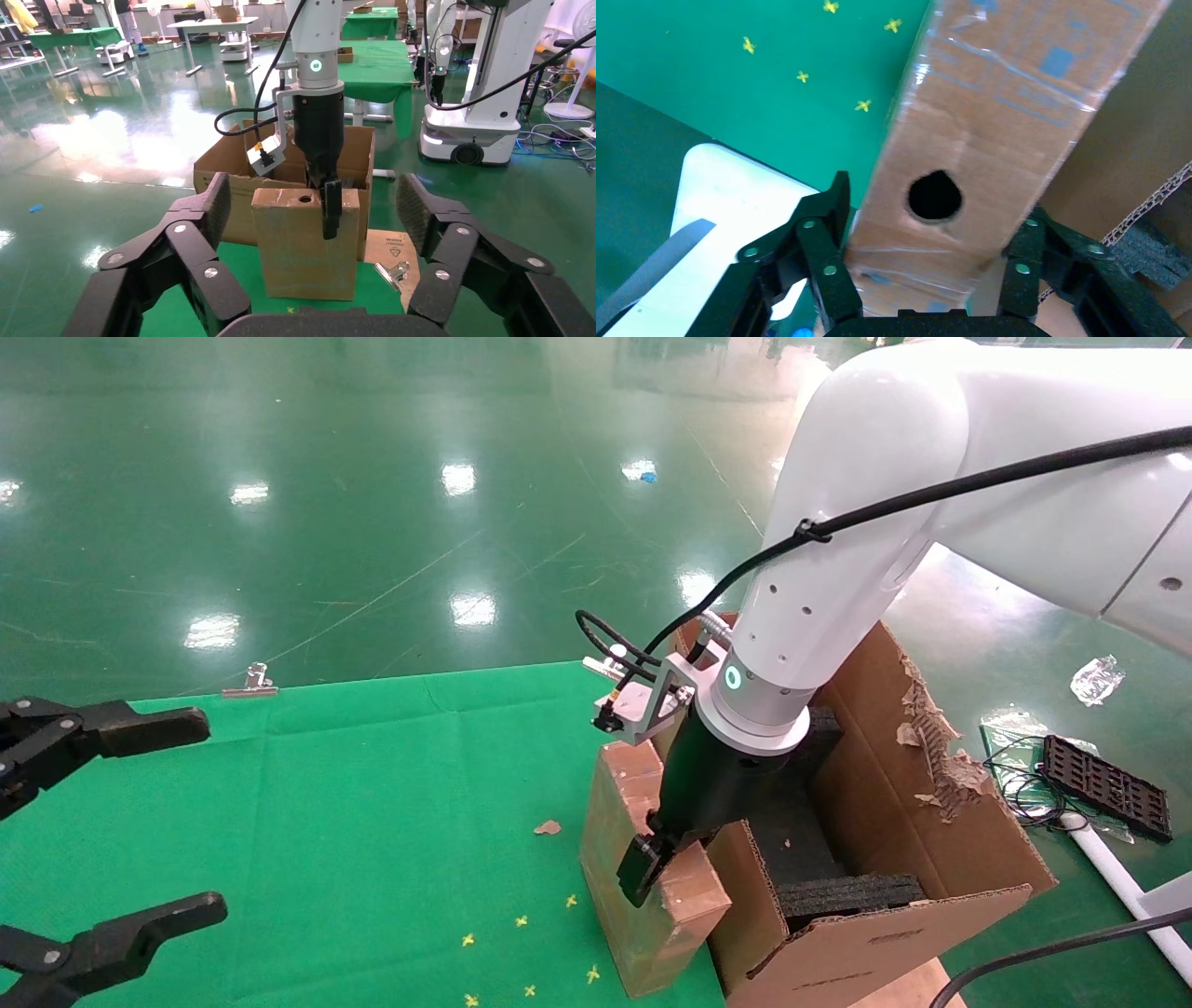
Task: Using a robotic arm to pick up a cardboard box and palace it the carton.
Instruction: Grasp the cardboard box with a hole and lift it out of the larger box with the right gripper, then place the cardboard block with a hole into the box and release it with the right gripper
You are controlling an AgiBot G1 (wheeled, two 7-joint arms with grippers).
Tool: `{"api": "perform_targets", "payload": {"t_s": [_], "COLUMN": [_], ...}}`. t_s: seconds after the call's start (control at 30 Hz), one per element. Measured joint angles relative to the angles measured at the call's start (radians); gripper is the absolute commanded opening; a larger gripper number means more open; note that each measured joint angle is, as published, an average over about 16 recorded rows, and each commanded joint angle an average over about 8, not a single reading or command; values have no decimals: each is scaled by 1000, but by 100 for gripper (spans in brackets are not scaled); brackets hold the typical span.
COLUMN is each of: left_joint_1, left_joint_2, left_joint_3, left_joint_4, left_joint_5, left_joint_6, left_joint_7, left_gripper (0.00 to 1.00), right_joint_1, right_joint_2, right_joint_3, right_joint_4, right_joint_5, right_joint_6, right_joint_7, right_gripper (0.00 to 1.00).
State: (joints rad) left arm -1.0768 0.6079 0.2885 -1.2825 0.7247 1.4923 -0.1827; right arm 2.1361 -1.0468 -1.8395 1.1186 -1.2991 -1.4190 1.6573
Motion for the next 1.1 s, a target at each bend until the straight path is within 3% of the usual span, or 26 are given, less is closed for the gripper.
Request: {"api": "perform_targets", "payload": {"t_s": [0.33,0.63,0.87,1.1], "left_joint_1": [0,0,0,0], "left_joint_2": [0,-1,-1,-1], "left_joint_3": [1,1,2,2], "left_joint_4": [0,0,0,0], "left_joint_5": [0,-1,-1,-1], "left_joint_6": [0,-1,-1,-1], "left_joint_7": [0,1,1,1], "left_gripper": [0,0,0,0], "right_joint_1": [24,139,246,299], "right_joint_2": [28,160,288,368], "right_joint_3": [18,123,199,199], "right_joint_4": [21,24,-77,-238], "right_joint_5": [-5,31,52,16], "right_joint_6": [25,102,126,82], "right_joint_7": [-34,-200,-339,-394], "right_gripper": [0,0,0,0]}}
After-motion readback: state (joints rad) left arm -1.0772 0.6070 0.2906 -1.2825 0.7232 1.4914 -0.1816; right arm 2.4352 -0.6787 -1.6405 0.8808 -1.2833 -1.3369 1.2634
